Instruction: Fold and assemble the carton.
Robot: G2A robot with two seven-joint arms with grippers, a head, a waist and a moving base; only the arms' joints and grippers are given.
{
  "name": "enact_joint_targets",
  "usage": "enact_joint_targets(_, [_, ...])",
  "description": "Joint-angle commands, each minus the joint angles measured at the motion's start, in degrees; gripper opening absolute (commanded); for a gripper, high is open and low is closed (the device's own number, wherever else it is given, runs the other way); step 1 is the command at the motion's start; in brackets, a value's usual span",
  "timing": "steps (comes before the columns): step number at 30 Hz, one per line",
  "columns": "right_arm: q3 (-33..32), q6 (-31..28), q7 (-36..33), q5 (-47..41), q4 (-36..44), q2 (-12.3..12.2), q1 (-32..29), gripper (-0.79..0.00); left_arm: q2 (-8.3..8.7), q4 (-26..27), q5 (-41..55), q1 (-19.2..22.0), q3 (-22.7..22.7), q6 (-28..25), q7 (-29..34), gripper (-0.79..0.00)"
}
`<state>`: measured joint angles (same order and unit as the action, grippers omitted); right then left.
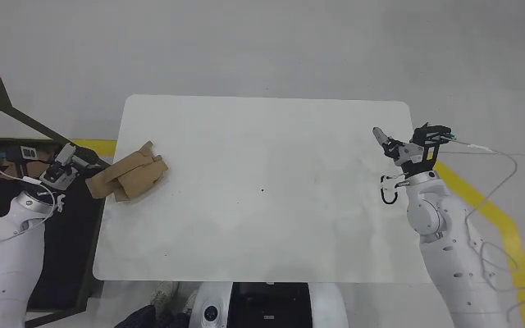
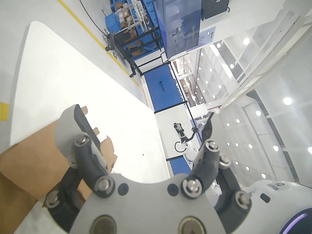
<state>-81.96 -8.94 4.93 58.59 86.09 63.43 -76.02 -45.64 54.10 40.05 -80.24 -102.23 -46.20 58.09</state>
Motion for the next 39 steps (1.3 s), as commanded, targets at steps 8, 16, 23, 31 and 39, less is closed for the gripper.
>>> enact_joint_targets(8, [0.0,0.0,0.0,0.0,0.0,0.0,0.0,0.0,-0.2,0.6,-3.7,0.1,0.3,0.4,-4.9,0.0])
enact_joint_targets(16, [0.0,0.0,0.0,0.0,0.0,0.0,0.0,0.0,-0.84,-5.6,-2.8,-1.3,-0.7,-1.3,-10.0,0.0])
enact_joint_targets(23, [0.0,0.0,0.0,0.0,0.0,0.0,0.0,0.0,-1.08,-16.0,0.7,0.0,-1.4,-0.8,-7.1,0.0])
enact_joint_targets(31, [0.0,0.0,0.0,0.0,0.0,0.0,0.0,0.0,-2.24,-26.2,-7.7,6.5,3.6,-0.4,-8.9,0.0])
enact_joint_targets(39, [0.0,0.0,0.0,0.0,0.0,0.0,0.0,0.0,-3.43,-32.7,-16.1,11.8,7.9,-2.5,-12.8,0.0])
